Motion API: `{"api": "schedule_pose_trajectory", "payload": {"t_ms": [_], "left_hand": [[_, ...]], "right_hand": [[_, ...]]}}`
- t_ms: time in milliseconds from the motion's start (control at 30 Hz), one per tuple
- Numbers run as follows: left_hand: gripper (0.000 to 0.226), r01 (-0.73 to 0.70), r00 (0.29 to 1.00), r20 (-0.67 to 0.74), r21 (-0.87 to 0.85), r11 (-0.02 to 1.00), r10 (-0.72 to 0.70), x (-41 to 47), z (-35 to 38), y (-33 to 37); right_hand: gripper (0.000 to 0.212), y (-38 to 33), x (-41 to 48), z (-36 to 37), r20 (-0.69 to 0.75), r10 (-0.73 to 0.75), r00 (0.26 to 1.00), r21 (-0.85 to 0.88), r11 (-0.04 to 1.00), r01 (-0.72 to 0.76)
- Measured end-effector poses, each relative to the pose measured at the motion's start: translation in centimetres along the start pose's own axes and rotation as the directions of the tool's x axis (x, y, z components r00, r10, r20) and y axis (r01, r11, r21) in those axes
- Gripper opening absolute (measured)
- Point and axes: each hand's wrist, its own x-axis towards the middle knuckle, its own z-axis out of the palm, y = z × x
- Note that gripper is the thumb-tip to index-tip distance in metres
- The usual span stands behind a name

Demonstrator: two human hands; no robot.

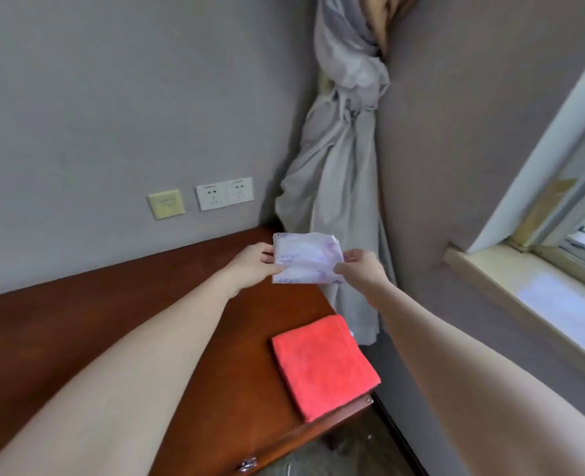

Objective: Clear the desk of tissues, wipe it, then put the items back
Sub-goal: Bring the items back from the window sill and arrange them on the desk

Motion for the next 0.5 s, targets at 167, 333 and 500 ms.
{"api": "schedule_pose_trajectory", "payload": {"t_ms": [167,333,500], "left_hand": [[0.04,0.073,0.994,-0.077,-0.078,0.994,-0.079,1.3,-4.0,-3.2],[0.04,0.146,0.976,-0.137,-0.159,0.976,-0.168,5.0,-7.3,-6.1],[0.041,0.225,0.955,-0.15,-0.199,0.954,-0.256,10.4,-9.9,-8.5]], "right_hand": [[0.029,-3.4,4.1,5.2,0.077,-0.035,0.996,-0.023,0.999,0.037],[0.038,-6.4,9.9,9.8,0.183,-0.037,0.983,-0.048,0.998,0.046],[0.034,-8.8,16.2,13.7,0.27,-0.029,0.962,-0.109,0.992,0.061]]}}
